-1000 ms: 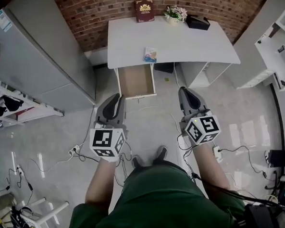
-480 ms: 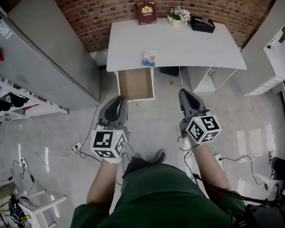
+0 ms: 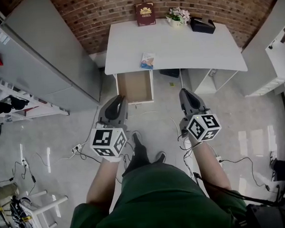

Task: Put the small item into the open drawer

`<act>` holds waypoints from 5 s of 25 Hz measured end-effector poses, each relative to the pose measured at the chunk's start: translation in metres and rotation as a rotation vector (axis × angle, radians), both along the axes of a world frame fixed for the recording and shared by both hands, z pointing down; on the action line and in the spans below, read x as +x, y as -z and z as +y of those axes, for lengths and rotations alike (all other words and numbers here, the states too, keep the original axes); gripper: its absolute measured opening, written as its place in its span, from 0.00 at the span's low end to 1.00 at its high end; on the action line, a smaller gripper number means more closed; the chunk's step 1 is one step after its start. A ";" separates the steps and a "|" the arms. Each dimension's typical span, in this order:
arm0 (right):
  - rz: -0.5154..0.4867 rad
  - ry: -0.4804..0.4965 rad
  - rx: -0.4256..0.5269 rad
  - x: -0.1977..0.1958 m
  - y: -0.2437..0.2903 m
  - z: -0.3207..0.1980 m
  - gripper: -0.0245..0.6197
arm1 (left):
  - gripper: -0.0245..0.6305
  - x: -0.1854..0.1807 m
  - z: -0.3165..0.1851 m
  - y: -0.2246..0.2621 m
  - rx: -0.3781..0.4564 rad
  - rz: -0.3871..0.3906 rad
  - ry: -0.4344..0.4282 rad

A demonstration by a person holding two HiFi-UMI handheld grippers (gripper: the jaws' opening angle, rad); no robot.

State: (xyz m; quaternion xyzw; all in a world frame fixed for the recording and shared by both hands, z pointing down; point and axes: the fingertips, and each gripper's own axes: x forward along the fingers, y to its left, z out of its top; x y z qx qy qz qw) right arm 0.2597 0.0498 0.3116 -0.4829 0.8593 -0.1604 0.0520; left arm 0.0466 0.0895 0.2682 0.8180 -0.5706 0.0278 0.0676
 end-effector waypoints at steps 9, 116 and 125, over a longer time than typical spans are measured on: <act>0.025 -0.010 -0.045 -0.012 -0.015 -0.038 0.05 | 0.11 -0.008 -0.049 -0.014 -0.007 0.007 -0.031; -0.302 0.184 -0.650 -0.111 -0.287 -0.257 0.19 | 0.11 -0.044 -0.193 -0.200 -0.422 -0.022 0.006; 0.013 0.551 -0.503 -0.172 -0.274 -0.230 0.19 | 0.11 -0.071 -0.172 -0.215 -0.431 -0.015 0.144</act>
